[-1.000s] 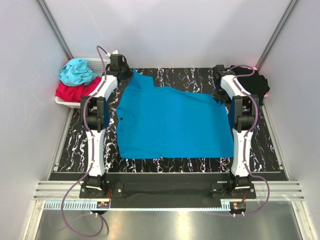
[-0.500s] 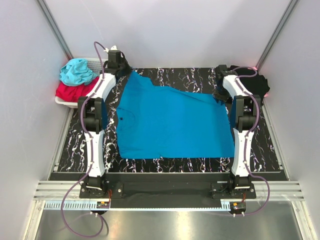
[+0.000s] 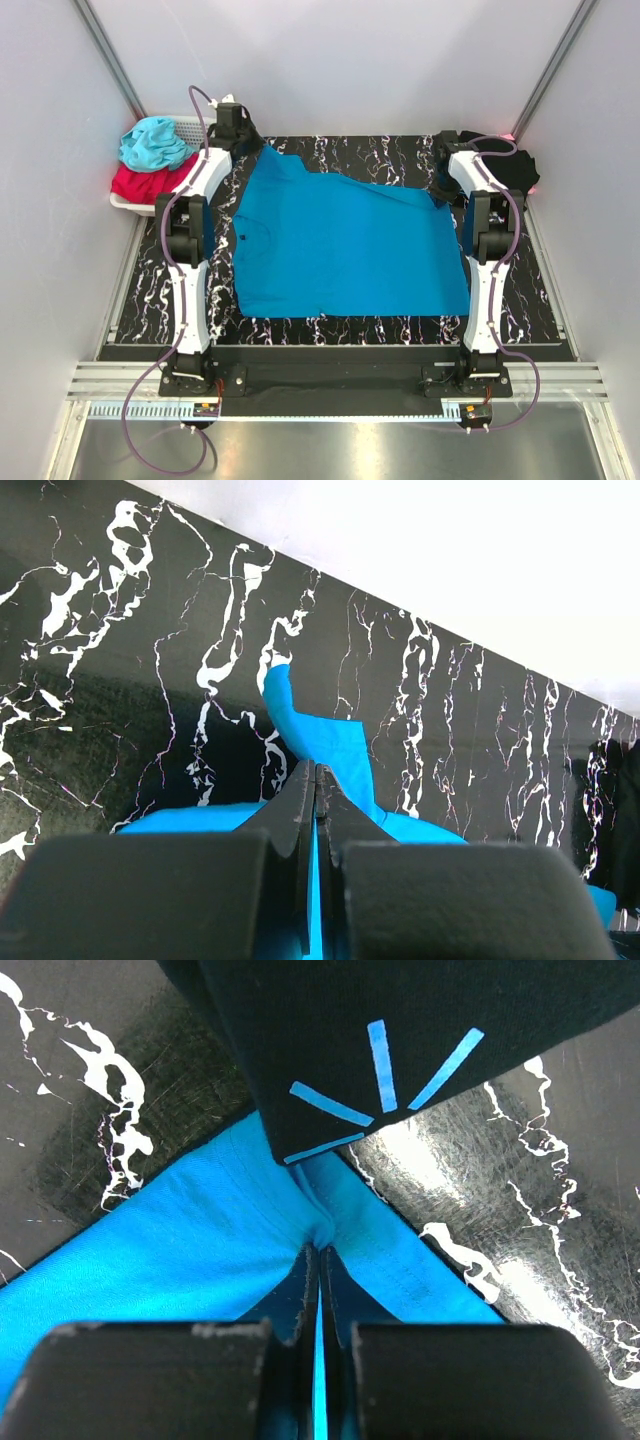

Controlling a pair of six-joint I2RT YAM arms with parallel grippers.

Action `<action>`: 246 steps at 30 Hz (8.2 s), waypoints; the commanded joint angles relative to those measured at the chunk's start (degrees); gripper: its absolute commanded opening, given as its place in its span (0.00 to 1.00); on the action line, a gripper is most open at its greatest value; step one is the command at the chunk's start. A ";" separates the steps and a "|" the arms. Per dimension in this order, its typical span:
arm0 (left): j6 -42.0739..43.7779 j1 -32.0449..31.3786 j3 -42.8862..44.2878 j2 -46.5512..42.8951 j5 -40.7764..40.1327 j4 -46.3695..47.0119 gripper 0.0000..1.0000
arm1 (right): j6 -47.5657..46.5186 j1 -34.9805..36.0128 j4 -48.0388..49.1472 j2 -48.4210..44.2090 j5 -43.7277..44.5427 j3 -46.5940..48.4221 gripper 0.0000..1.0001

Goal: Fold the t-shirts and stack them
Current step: Fold the tshirt

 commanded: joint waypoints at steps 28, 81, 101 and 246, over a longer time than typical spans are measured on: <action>2.06 -0.29 -10.43 -18.33 3.58 5.99 0.00 | -3.51 -0.13 -2.11 -15.74 6.40 -2.02 0.00; -4.09 -6.52 -57.98 -59.73 -0.11 -16.86 0.00 | -5.88 -0.13 -4.66 -40.36 -2.21 -35.24 0.17; -14.29 -7.76 -78.29 -75.64 -0.20 -19.58 0.26 | -2.89 -0.05 -4.92 -45.19 -3.52 -34.90 0.38; -11.03 -9.69 -43.49 -23.79 -5.30 -17.91 0.59 | -10.27 5.58 4.75 -17.60 -10.11 -28.13 0.38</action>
